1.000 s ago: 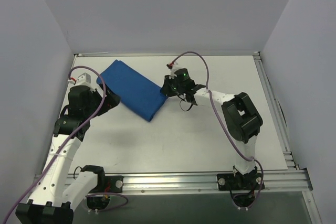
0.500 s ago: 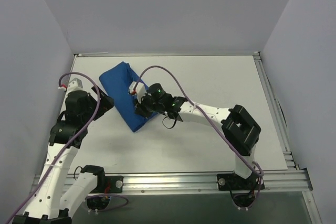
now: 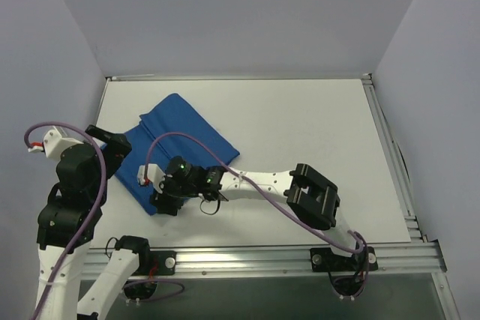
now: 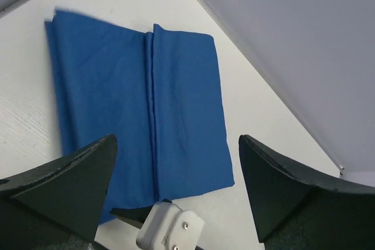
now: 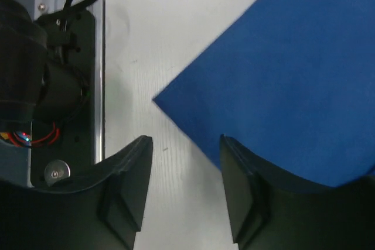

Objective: Open and lay out the surgical kit
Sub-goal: Open the surgical kit at the center of the board.

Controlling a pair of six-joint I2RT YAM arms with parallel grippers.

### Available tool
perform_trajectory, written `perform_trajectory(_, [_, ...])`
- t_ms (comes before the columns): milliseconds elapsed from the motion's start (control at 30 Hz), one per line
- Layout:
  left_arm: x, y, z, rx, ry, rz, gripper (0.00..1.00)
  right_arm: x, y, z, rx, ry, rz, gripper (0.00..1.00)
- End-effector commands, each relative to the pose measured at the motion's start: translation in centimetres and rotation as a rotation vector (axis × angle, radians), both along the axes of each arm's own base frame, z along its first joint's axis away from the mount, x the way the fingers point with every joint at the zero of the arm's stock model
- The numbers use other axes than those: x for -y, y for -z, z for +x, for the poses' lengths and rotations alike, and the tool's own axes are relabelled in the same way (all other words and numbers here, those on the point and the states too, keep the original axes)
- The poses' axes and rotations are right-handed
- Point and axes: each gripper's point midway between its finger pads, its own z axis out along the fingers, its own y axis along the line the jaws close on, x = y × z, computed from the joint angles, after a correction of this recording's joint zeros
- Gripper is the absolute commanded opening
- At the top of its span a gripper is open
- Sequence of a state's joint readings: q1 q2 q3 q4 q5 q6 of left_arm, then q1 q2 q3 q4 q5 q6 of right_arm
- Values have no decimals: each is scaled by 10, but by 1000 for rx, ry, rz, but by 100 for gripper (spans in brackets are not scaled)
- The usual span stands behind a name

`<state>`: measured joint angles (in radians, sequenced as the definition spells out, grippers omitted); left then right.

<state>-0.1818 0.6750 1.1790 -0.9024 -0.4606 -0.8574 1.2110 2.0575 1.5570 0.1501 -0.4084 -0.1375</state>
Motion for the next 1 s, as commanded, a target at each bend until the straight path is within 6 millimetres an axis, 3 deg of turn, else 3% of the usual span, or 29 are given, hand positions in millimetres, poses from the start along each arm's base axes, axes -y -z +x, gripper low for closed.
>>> perform_trajectory(0, [-7, -2, -8, -4, -30, 9, 94, 7, -15, 13, -96, 118, 81, 51])
perform_trajectory(33, [-7, -1, -9, -3, -31, 12, 94, 14, -8, 16, -130, 156, 114, 61])
perform_trajectory(67, [-7, 2, -9, -14, -32, 16, 94, 20, -22, 19, -181, 209, 161, 67])
perform_trajectory(133, [-7, 6, -8, -21, -30, 22, 94, 38, -19, 37, -213, 293, 193, 80])
perform_trajectory(167, [-6, 9, -7, -31, -24, 22, 94, 45, -29, 43, -220, 335, 212, 82])
perform_trajectory(300, [8, 21, 4, -60, 53, 20, 95, 70, -27, 68, -265, 520, 182, 81])
perform_trajectory(400, [16, 32, 10, -85, 92, 8, 96, 86, -14, 84, -254, 618, 135, 64])
perform_trajectory(433, [20, 42, 12, -109, 107, -1, 90, 87, -13, 85, -246, 628, 135, 57])
perform_trajectory(467, [22, 44, 14, -105, 108, -16, 74, 88, -7, 87, -241, 640, 123, 55])
perform_trajectory(533, [25, 53, 14, -119, 116, -33, 56, 91, 0, 89, -222, 662, 92, 54])
perform_trajectory(633, [30, 56, 18, -115, 129, -54, 45, 93, 12, 89, -198, 670, 51, 56])
perform_trajectory(700, [35, 57, 22, -119, 155, -53, 33, 96, 19, 87, -198, 681, 30, 57])
perform_trajectory(867, [50, 74, 35, -203, 245, -41, 33, 111, 30, 90, -245, 760, 34, 56])
perform_trajectory(900, [53, 78, 36, -213, 259, -44, 39, 110, 32, 87, -250, 748, 35, 58])
perform_trajectory(933, [56, 81, 39, -224, 273, -46, 54, 111, 34, 85, -254, 745, 27, 59])
perform_trajectory(967, [58, 84, 40, -229, 281, -49, 59, 112, 39, 84, -257, 742, 14, 61])
